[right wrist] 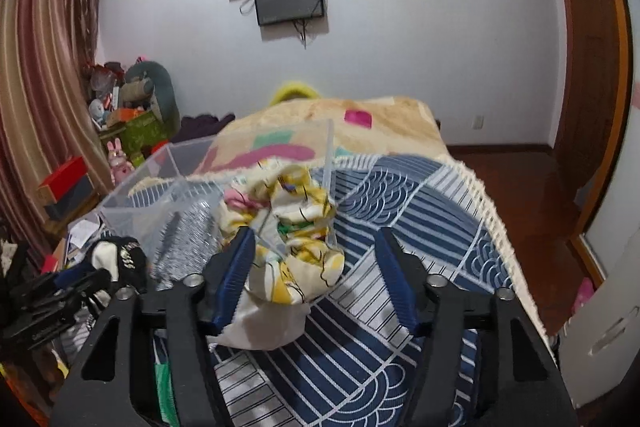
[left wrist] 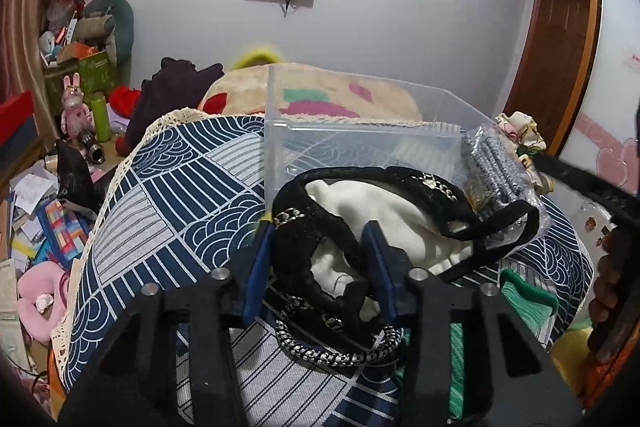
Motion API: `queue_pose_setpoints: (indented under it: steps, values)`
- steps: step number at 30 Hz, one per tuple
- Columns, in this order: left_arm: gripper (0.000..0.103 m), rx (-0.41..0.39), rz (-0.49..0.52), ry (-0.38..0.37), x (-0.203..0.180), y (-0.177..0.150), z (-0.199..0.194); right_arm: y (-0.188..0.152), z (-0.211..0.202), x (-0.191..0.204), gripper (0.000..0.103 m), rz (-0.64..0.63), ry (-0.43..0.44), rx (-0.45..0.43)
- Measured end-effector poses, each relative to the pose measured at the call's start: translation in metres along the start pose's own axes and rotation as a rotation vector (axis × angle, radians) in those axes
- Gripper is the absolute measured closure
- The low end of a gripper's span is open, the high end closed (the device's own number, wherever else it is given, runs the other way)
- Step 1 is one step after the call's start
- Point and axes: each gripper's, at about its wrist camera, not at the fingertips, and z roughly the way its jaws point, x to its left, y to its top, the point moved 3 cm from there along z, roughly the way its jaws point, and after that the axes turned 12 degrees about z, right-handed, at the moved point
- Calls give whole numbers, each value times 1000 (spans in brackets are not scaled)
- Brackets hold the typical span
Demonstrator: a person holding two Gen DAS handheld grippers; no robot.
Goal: Organize soft objects
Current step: 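Grasp the floral cloth with the right tool while the left tool grasps the black-strapped garment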
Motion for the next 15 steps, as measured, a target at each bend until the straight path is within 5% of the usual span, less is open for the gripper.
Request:
queue_pose_setpoints:
  steps: [4,15]
  values:
    - [77,-10,-1,11,0,2,-5,-9,11,-3,84,13,3,56]
    - [84,-74,0,8,-2,11,-29,-4,-18,-3,92,9,-17,-32]
